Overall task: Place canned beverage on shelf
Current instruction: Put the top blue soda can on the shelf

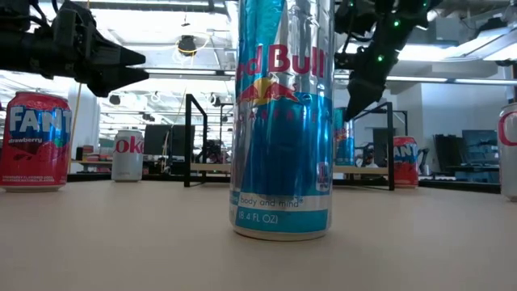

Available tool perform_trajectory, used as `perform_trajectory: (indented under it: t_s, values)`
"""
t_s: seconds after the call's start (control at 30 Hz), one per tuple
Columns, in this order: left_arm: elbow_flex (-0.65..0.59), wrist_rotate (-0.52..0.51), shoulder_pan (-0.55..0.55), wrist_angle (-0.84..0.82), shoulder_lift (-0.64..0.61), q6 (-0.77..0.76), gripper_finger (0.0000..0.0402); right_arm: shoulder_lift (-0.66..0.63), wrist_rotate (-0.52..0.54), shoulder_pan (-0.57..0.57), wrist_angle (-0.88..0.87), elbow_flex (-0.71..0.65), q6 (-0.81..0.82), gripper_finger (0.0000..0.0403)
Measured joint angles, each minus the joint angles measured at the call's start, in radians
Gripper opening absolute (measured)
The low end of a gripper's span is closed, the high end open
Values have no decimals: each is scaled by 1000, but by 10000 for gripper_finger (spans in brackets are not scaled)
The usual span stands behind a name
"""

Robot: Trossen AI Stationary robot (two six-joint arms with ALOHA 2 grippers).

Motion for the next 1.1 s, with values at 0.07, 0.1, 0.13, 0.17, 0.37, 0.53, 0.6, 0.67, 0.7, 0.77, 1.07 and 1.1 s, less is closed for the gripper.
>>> perform_trajectory:
  t_s: [0.07, 0.1, 0.13, 0.17, 0.37, 0.53, 0.6, 0.67, 0.7, 0.77, 1.07, 1.1]
  values:
    - [0, -1, 0, 1, 0, 1, 295, 0, 11, 1, 4, 0, 0, 15]
    - [0, -1, 0, 1, 0, 1, 295, 0, 11, 1, 5, 0, 0, 15]
    - [0, -1, 0, 1, 0, 0, 295, 1, 11, -1, 11, 0, 0, 16]
    - [0, -1, 0, 1, 0, -2, 295, 8, 11, -4, 20, 0, 3, 16]
    - [0, -1, 0, 0, 0, -7, 295, 89, 32, 5, 39, 0, 13, 16]
    - [0, -1, 0, -2, 0, -8, 295, 148, 155, 20, 41, -1, -14, 17]
    - [0, -1, 0, -4, 0, -7, 295, 147, 165, 22, 47, -1, -26, 17]
    - [0, -1, 0, -4, 0, -1, 295, 147, 164, 23, 67, -1, -35, 17]
    - [0, -1, 0, -4, 0, 0, 295, 147, 165, 22, 70, -1, -38, 17]
    - [0, -1, 0, -4, 0, 0, 295, 142, 168, 16, 76, -1, -49, 17]
    - [0, -1, 0, -5, 0, -7, 295, 164, 189, -42, 96, -1, -134, 17]
    - [0, -1, 0, -5, 0, -5, 295, 163, 188, -49, 99, -1, -140, 17]
